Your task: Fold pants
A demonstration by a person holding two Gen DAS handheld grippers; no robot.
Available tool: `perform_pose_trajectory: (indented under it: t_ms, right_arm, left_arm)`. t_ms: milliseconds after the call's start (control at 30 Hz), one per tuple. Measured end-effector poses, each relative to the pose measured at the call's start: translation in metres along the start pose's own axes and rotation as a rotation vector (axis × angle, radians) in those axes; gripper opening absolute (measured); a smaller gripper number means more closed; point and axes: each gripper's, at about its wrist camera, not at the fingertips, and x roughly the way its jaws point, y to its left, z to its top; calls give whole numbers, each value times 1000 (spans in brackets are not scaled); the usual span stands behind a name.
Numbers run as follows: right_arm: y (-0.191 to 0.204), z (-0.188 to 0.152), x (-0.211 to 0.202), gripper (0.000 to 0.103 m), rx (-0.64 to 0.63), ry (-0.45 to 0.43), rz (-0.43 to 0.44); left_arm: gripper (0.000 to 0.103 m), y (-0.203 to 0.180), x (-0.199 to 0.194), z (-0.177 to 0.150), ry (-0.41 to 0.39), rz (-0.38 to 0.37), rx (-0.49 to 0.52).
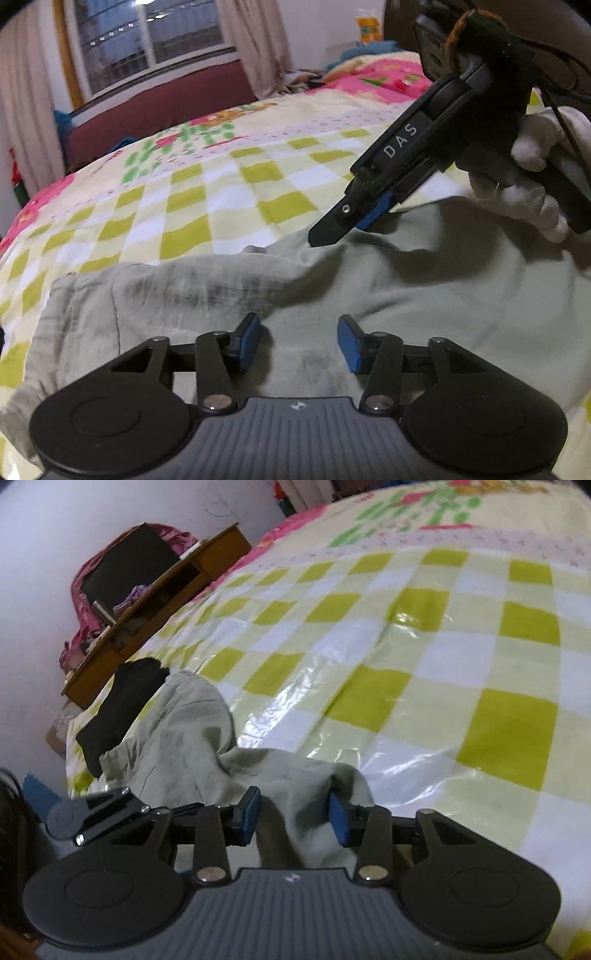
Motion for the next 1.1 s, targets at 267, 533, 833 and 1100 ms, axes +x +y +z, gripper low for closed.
perform_pose_trajectory:
  t_ms: [267,533,833,1100]
  right_arm:
    - [-43,5,-16,4,317,-216,-123]
    - [64,6,-14,24,-66,-154,-112]
    - [122,71,123,64,-135,34,42]
    - [159,90,174,17,-283,169,21]
  left_arm:
    - [68,0,0,-4,-16,20,-18]
    - [69,21,-31,0,-138,216,-86]
    - [71,79,-46,-23,-92,357,-336]
    - [73,99,-49,-34,-98,318,-456]
